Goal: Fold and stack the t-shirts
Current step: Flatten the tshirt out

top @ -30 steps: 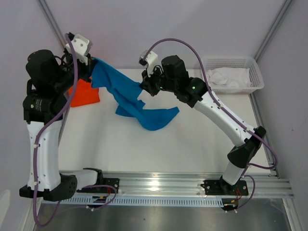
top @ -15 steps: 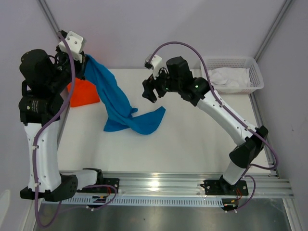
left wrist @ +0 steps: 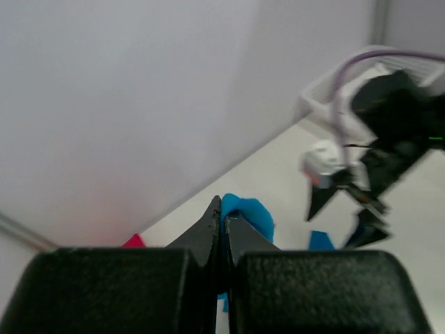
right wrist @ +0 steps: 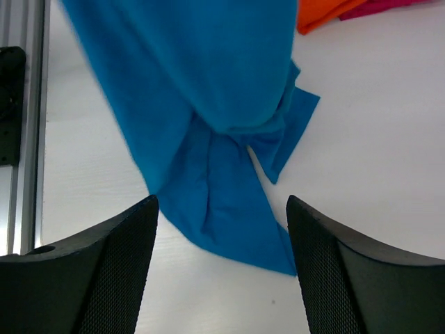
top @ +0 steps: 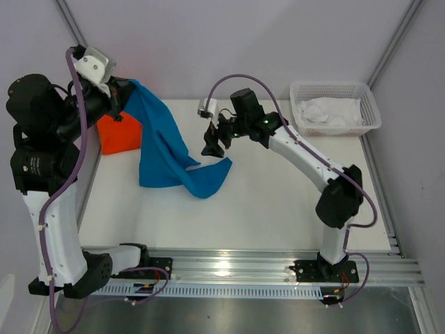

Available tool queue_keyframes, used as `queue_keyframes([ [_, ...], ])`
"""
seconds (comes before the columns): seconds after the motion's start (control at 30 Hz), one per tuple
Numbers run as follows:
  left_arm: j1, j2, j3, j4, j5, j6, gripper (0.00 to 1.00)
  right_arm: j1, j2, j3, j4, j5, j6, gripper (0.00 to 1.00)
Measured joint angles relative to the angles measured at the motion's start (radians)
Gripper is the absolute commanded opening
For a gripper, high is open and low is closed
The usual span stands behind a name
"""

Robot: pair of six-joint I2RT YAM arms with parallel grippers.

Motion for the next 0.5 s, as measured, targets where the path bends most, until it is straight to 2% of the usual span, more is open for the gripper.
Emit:
queue_keyframes([
  [0.17,0.000,0.001,0.013,-0.111,0.212,-0.014,0.00,-0.027,0.219,0.126,0.071,-0.096,0.058,0.77],
  [0.23,0.001,0.025,0.065,-0.191,0.297,-0.012,0.00,-0.036,0.293,0.175,0.083,-0.114,0.095,0.78],
  [0.33,0.001,0.046,0.140,-0.274,0.386,-0.011,0.00,-0.037,0.355,0.241,0.100,-0.125,0.134,0.77],
  [0.5,0.003,0.024,0.201,-0.343,0.459,-0.013,0.00,-0.038,0.384,0.327,0.132,-0.154,0.201,0.74],
])
